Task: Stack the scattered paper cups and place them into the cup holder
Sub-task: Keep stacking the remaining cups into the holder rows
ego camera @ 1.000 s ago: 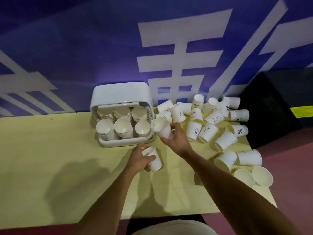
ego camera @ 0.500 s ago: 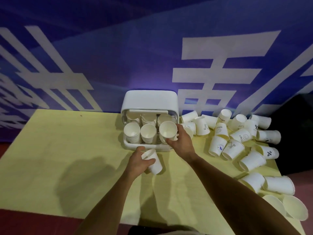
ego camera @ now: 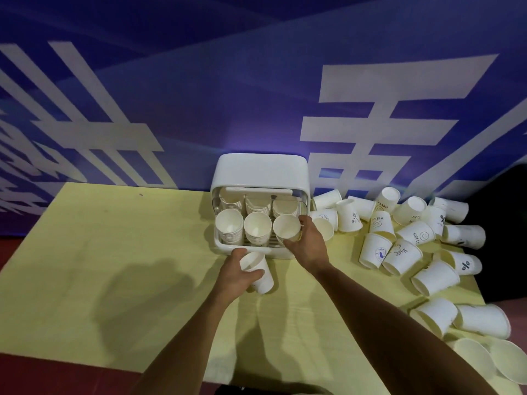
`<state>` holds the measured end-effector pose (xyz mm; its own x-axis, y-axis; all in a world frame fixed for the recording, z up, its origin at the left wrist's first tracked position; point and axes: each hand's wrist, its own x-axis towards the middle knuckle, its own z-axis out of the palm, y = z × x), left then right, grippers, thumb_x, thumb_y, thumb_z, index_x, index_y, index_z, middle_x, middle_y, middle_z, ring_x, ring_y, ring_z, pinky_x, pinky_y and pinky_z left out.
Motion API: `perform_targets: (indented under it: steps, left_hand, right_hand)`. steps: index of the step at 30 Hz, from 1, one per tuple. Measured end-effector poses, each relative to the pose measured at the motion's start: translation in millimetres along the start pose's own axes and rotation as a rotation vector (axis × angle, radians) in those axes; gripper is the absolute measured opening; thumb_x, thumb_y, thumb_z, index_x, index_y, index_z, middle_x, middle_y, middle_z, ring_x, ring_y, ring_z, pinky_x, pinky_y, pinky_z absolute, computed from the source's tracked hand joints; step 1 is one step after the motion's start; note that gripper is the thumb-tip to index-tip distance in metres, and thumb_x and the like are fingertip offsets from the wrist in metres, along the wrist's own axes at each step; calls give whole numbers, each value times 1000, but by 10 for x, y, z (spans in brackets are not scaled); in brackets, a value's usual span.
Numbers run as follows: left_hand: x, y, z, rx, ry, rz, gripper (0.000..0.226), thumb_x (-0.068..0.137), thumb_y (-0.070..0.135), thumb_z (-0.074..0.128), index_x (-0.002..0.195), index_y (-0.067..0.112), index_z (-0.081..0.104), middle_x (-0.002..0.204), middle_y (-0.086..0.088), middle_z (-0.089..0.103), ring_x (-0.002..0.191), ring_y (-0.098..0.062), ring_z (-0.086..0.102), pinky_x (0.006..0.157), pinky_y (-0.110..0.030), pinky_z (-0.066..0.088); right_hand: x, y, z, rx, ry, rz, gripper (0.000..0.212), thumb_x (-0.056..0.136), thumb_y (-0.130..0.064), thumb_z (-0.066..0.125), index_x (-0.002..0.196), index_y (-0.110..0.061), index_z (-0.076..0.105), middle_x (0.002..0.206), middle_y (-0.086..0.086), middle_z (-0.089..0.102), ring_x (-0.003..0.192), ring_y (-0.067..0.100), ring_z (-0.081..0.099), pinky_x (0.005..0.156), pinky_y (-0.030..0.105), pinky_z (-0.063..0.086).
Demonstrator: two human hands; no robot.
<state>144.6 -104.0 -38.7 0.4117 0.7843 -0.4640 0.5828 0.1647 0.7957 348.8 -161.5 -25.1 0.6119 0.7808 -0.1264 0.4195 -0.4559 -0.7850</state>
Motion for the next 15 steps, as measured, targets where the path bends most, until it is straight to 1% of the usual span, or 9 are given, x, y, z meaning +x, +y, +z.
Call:
perform_targets:
  steps: [2,5,7,8,11,14,15]
  left_hand:
    - [4,9,7,-13,-7,-7,56,70,25,81,116,34,49,119,2,60,103,-14,60,67,-21,48]
    - [4,48,31,-15,-17,-17,55,78,19,81,119,32,47,116,6,59,97,-7,58,59,-12,44]
    - [0,94,52,-11,-14,-14,55,79,22,81,122,31,48,116,9,59,98,-5,58,58,-8,42]
    - [2,112,66,-13,-13,-10,55,79,25,81,123,29,48,118,8,60,99,-6,59,59,-9,43]
    - [13,156,128,-30,-9,-14,62,78,35,81,129,26,47,120,8,61,104,-10,61,69,-16,46]
    - [34,202,175,-38,-10,-12,72,71,48,80,131,26,47,122,5,62,109,-14,61,90,-31,52]
    - [39,217,186,-37,-9,-7,71,71,48,80,130,25,47,121,5,62,110,-15,61,94,-34,51]
  right_hand:
    - [-13,26,-25,3,-8,15,71,74,-28,85,133,-17,47,127,3,61,113,23,58,88,35,52]
    - [-46,67,-64,7,-6,32,72,76,-24,83,136,-16,45,133,5,58,118,25,57,93,39,52]
    - [-98,79,-75,20,-6,33,70,77,-23,81,137,-16,45,134,6,56,119,24,55,94,37,50]
    - [-126,76,-75,38,-6,35,68,77,-23,80,136,-16,46,132,6,57,118,23,55,92,34,49]
    - [-217,46,-59,86,-21,16,64,77,-20,79,134,-17,49,129,1,57,112,16,54,90,27,44]
    - [-298,9,-57,99,-53,-16,65,77,-18,78,135,-16,50,126,-4,54,112,13,53,92,25,43]
    - [-314,15,-53,99,-67,-20,64,77,-18,78,135,-16,50,126,-4,54,113,13,54,94,25,43]
